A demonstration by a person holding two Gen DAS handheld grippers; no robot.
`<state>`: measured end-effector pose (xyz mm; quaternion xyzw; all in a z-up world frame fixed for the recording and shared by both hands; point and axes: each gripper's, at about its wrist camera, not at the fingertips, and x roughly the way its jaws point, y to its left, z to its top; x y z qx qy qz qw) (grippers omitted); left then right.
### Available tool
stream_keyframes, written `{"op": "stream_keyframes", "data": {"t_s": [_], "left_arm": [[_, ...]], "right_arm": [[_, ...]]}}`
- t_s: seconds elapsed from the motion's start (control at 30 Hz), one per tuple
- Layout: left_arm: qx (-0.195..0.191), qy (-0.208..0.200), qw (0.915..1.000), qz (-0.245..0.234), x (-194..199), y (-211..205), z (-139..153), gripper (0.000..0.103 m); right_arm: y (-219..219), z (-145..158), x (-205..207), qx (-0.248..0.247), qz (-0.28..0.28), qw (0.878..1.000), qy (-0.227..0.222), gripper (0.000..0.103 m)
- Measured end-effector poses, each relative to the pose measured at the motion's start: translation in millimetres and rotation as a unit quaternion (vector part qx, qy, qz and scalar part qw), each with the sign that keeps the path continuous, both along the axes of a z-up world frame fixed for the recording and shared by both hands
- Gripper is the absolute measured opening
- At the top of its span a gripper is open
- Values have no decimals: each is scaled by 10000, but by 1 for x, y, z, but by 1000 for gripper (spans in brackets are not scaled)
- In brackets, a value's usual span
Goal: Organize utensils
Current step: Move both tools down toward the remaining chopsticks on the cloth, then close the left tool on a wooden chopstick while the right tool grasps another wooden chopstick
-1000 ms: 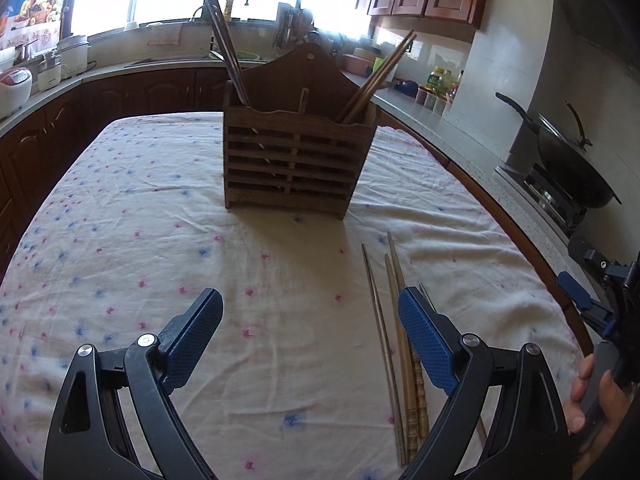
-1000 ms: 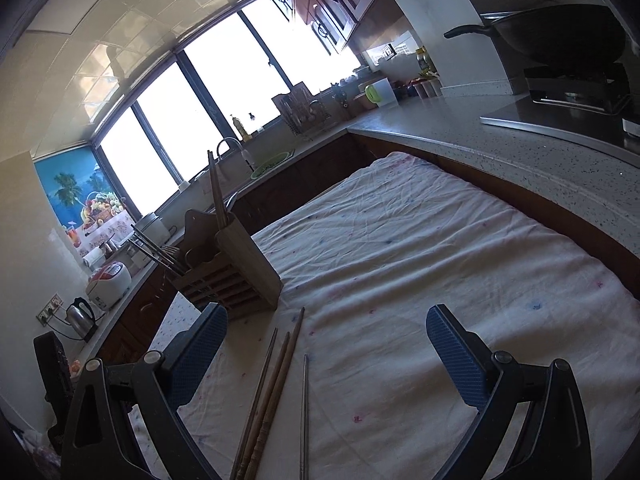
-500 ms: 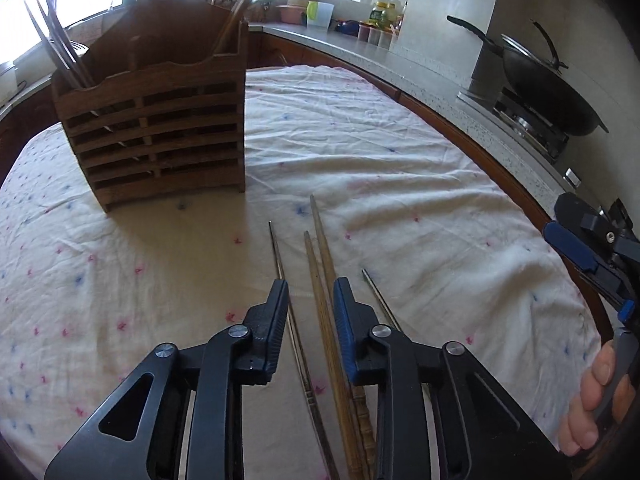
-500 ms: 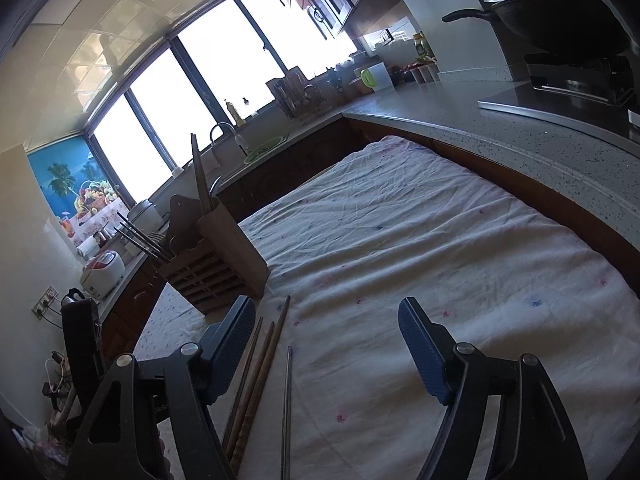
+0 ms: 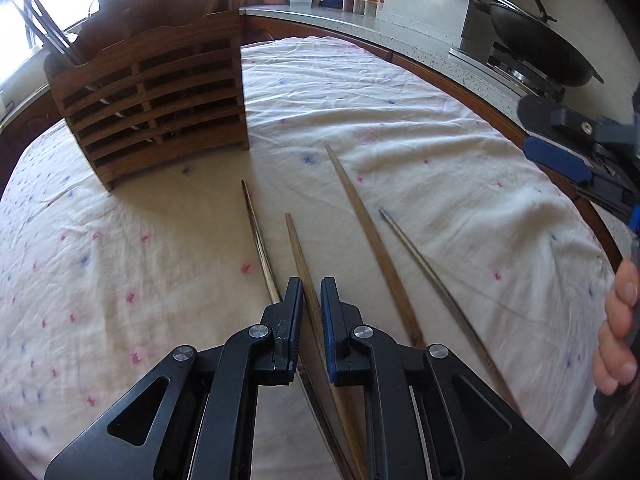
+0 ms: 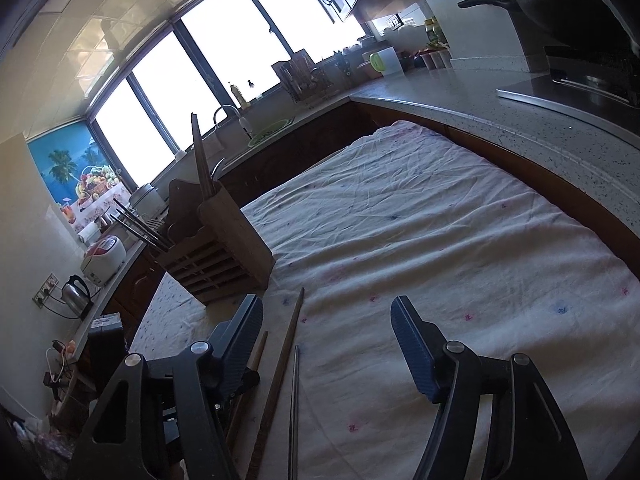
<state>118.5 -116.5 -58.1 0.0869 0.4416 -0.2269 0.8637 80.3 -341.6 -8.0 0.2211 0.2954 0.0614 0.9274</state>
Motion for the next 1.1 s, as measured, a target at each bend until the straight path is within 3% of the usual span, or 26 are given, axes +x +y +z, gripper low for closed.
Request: {"op": "stream_keyframes", "data": {"t_s": [0.23, 0.47, 0.6, 0.7, 0.83, 0.87, 1.1], "left_arm": [[-143, 203, 9992, 302, 2, 40, 1, 9], [-34, 324, 9980, 548, 27, 30, 2, 9], [-6, 374, 9976, 587, 38, 26, 1, 9], [66, 292, 9980, 560, 43, 21, 1, 8], [128, 151, 9985, 513, 42, 16, 1, 7], [96, 161, 9984, 534, 43, 17, 0, 6], [-450, 172, 9966, 669, 35, 36, 12, 4]], "right_arm": [[30, -11, 36, -415, 556, 9964, 488, 48], [69, -35, 89, -881, 1024, 9851, 1069, 32], [84, -51, 112, -1179, 1154, 9765, 1388, 30], [91, -54, 115, -1475, 1191, 9736, 1268, 29], [92, -56, 119, -1742, 1103, 9702, 1275, 11], [92, -56, 118, -1749, 1112, 9703, 1246, 10], [89, -46, 111, -1279, 1123, 9793, 1098, 5]]}}
